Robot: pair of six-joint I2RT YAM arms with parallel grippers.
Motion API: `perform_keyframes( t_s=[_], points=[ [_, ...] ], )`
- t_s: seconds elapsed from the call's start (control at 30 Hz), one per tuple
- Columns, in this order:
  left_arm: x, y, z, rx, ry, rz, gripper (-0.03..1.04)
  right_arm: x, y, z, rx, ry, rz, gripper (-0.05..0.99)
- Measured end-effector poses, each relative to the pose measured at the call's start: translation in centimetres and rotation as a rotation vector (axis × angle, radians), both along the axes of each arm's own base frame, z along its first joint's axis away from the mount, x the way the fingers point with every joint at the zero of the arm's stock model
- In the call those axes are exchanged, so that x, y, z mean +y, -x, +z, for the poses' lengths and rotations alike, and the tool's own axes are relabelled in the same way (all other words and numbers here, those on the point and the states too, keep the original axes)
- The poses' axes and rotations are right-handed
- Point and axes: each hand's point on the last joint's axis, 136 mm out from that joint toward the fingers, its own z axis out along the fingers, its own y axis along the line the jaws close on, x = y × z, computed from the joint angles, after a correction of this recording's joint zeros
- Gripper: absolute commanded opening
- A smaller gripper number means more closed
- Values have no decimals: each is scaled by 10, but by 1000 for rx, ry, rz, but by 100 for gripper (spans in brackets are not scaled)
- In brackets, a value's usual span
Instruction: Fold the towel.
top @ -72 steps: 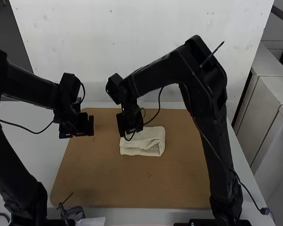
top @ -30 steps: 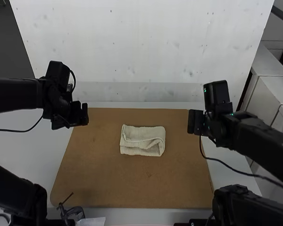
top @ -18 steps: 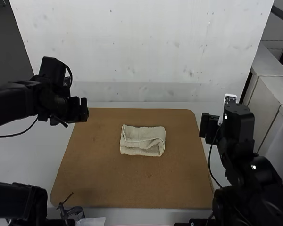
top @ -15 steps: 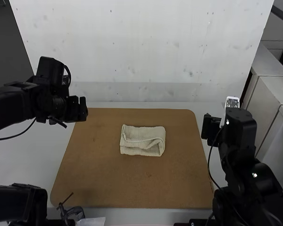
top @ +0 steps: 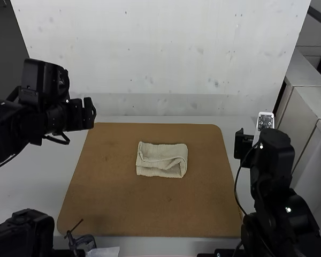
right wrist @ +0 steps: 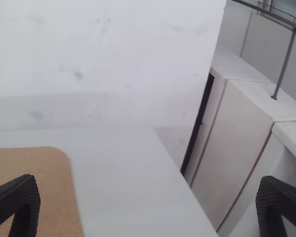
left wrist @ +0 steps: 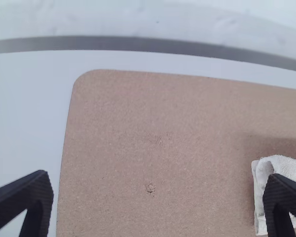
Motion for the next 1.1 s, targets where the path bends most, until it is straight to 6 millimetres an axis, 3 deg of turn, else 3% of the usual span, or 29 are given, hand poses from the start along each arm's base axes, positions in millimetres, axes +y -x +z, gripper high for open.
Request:
perform_keyframes(
  t_s=[0.23, 0.53, 0.8, 0.97, 1.1],
  points=[
    [9, 7, 31, -119, 42, 41, 95, 11, -2, 4, -19, -4, 48, 95],
    [72, 32, 44, -265, 74, 279, 96, 11, -2, 5, -21, -2, 49, 95],
    [80, 53, 13, -324, 23, 287, 95, 11, -2, 6, -23, -2, 48, 95],
    [83, 69, 10, -348, -19, 282, 96, 11, -2, 5, -22, -1, 48, 95],
    [81, 79, -23, -207, -105, 232, 98, 11, -1, 4, -7, 7, 50, 95]
  ],
)
